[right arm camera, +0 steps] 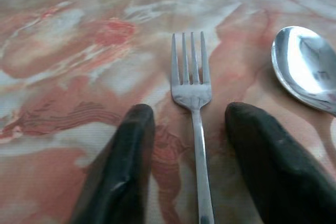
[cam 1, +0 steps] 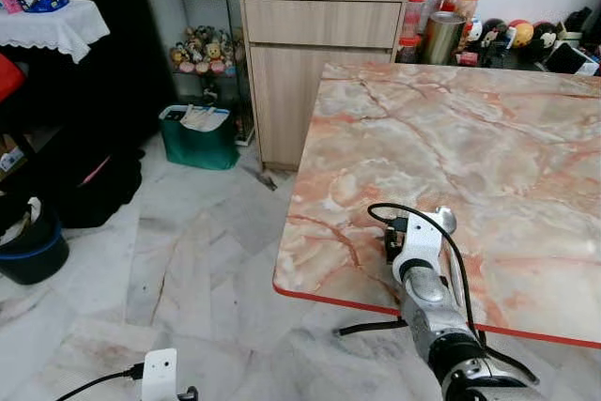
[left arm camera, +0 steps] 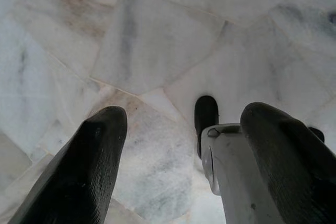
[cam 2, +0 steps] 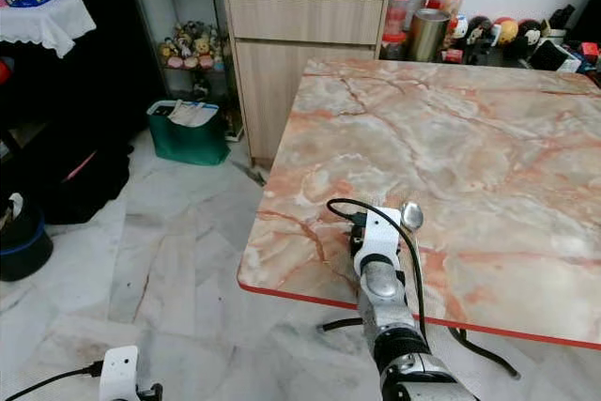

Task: Setting the table

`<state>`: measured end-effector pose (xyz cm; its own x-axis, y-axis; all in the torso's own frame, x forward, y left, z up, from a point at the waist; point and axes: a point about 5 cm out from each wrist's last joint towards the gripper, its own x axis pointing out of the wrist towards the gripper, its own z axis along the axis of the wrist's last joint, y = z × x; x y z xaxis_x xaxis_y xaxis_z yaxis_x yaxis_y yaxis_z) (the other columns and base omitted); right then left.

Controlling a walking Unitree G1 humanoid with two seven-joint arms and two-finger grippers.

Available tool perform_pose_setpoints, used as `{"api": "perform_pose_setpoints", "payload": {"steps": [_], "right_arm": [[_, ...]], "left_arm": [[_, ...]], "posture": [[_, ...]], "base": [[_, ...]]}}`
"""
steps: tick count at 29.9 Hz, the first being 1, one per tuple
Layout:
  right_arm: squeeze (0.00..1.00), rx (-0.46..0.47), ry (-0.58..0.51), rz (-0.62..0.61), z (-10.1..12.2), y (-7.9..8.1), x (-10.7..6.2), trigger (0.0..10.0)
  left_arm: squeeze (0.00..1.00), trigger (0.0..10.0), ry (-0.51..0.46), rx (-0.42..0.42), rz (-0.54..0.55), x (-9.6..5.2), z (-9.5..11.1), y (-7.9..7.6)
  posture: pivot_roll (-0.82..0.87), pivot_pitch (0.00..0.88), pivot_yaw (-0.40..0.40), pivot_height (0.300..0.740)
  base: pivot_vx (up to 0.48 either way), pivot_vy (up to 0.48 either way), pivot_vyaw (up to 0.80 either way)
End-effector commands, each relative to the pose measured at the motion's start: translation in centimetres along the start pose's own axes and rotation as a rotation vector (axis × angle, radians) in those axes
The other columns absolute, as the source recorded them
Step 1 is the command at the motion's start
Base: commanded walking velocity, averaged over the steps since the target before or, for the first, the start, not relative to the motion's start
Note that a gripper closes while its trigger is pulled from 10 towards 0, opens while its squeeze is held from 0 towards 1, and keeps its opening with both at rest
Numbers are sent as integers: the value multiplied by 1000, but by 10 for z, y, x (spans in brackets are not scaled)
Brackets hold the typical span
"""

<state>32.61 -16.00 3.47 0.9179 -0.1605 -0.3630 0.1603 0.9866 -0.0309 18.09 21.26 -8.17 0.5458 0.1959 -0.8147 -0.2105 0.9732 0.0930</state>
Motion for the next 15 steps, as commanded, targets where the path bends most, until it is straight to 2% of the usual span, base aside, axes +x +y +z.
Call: {"api": "perform_pose_setpoints", "payload": {"steps": [1, 15], "right_arm": [[0, -11, 73, 14, -14, 3, -3, 0], [0, -22, 98, 22, -17, 3, -3, 0]], "left_arm": [[0, 10000, 13, -5, -6, 0, -2, 0], [0, 10000, 28, -7, -35, 0, -4, -4]], "posture": [[-31, 0, 3, 740], [-33, 0, 2, 740]], "base": [[0, 0, 0], [0, 0, 0]]}}
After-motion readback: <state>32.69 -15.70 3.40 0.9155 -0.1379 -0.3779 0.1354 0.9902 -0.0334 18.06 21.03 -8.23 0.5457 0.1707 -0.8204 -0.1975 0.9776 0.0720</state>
